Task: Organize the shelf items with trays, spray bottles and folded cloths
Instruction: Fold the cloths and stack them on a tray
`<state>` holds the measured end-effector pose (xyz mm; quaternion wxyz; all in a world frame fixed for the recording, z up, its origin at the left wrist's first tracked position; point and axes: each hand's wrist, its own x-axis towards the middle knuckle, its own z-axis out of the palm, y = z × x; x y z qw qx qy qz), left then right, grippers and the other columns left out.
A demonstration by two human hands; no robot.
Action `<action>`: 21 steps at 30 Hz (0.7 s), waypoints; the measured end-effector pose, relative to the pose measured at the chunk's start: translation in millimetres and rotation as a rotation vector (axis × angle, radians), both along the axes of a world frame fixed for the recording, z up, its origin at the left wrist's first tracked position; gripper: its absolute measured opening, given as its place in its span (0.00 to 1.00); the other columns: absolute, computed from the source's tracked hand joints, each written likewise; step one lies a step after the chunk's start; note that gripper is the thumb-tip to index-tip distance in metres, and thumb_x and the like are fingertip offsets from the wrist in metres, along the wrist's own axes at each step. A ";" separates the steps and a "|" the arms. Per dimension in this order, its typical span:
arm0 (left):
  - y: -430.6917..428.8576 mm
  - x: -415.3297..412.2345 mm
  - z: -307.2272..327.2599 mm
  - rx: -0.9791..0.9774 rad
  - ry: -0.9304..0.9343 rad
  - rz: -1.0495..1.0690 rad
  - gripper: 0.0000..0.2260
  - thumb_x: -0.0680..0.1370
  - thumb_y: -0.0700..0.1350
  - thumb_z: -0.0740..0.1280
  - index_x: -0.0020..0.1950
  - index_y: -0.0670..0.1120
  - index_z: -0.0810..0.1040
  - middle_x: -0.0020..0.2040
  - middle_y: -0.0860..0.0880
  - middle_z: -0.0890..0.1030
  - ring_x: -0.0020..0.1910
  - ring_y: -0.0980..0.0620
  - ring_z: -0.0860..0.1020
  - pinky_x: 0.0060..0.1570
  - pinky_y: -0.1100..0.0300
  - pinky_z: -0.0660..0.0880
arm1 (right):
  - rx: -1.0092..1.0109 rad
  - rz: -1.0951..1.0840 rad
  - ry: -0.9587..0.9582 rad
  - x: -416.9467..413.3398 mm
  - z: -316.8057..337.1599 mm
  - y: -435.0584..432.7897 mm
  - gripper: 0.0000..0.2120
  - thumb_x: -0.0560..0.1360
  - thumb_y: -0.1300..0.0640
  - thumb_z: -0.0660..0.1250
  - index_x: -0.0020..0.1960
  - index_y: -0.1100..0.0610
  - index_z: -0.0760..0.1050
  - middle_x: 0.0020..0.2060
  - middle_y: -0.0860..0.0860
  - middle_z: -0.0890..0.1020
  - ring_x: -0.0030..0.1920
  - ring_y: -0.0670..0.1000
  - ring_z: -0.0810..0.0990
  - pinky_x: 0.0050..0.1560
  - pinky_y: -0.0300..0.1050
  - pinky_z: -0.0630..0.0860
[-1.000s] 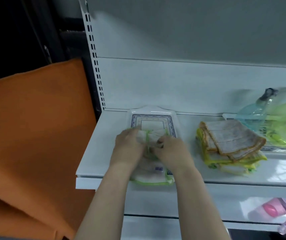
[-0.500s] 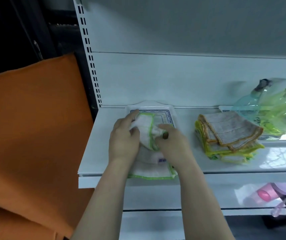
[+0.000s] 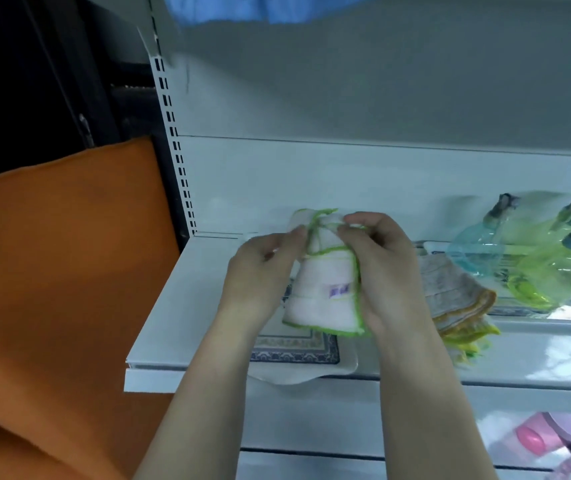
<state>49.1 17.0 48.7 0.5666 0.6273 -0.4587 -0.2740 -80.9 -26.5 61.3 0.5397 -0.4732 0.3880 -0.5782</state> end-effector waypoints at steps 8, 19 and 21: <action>-1.9 -22.3 7.2 0.043 0.261 0.056 0.08 0.79 0.41 0.66 0.47 0.49 0.86 0.42 0.50 0.85 0.42 0.49 0.81 0.30 0.62 0.74 | -0.030 0.220 0.096 -12.9 2.5 -5.1 0.12 0.76 0.65 0.64 0.39 0.52 0.80 0.42 0.58 0.75 0.44 0.55 0.76 0.44 0.51 0.75; 25.6 1.5 21.8 -0.235 0.515 0.313 0.17 0.79 0.35 0.61 0.61 0.53 0.78 0.33 0.47 0.69 0.22 0.54 0.63 0.21 0.64 0.61 | -0.114 -0.080 0.329 -42.6 -4.1 -13.9 0.10 0.73 0.63 0.62 0.44 0.50 0.79 0.28 0.46 0.69 0.26 0.44 0.63 0.30 0.41 0.61; 31.8 5.1 28.7 -0.247 0.571 0.266 0.19 0.78 0.35 0.61 0.60 0.54 0.80 0.39 0.44 0.72 0.24 0.53 0.65 0.22 0.64 0.63 | -0.090 -0.090 0.379 -44.0 -10.0 -15.2 0.13 0.74 0.64 0.61 0.49 0.48 0.79 0.30 0.49 0.68 0.25 0.44 0.63 0.27 0.39 0.61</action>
